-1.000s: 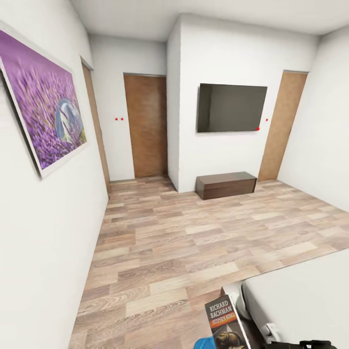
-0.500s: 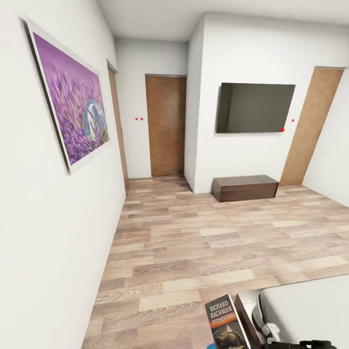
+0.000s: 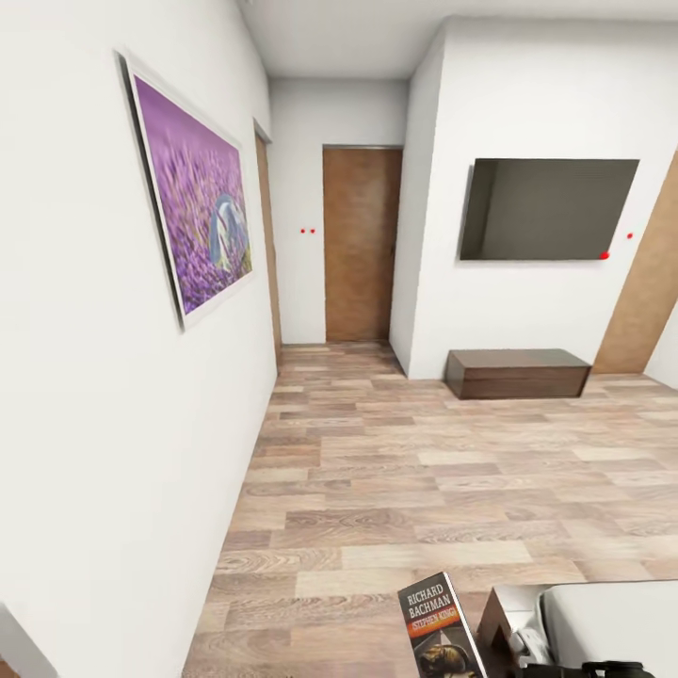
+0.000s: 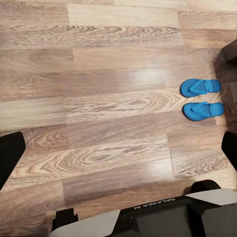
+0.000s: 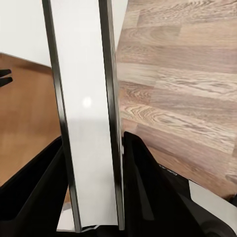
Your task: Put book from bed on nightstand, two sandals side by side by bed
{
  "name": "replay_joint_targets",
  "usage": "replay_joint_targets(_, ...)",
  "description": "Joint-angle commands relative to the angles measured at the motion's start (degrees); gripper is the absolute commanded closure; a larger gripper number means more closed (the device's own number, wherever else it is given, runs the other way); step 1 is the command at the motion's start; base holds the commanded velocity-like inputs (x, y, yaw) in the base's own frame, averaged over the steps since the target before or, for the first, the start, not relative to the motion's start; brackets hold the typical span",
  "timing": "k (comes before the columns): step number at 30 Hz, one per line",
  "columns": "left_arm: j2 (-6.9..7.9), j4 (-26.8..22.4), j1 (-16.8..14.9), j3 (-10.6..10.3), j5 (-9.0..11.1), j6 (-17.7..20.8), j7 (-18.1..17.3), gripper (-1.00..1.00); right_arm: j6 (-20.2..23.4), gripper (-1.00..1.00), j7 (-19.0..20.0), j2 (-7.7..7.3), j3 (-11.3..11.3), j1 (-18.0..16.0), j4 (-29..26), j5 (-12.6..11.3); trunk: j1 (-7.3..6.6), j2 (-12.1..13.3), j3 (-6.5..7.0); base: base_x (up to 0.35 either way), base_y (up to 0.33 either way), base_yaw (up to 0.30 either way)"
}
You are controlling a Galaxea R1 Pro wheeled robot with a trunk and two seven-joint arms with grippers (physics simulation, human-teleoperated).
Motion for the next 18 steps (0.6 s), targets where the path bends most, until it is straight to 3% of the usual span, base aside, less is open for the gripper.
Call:
replay_joint_targets(1, 0.00, 0.07, -0.03, 0.50, -0.58, -0.23, -0.10, -1.00, 0.48, 1.00, 0.00, -0.06, 0.29, 0.01, -0.05, -0.52, 0.02, -0.04, -0.02, 0.000, 0.000, 0.251)
replay_joint_targets(9, 0.00, 0.07, -0.02, 0.50, -0.56, -0.22, -0.10, -1.00, 0.48, 1.00, 0.00, -0.06, 0.27, 0.00, -0.05, -0.52, 0.02, -0.04, -0.02, 0.000, 0.000, 0.246)
replay_joint_targets(14, 0.00, 0.07, -0.02, 0.50, -0.56, -0.22, -0.10, -1.00, 0.48, 1.00, 0.03, -0.06, 0.29, 0.01, -0.05, -0.52, 0.02, -0.04, -0.02, 0.036, 0.000, 0.066)
replay_joint_targets(18, 0.00, 0.07, -0.02, 0.50, -0.56, -0.22, -0.10, -1.00, 0.48, 1.00, 0.08, -0.06, 0.29, 0.01, -0.05, -0.52, 0.02, -0.04, -0.02, 0.245, 0.000, 0.008)
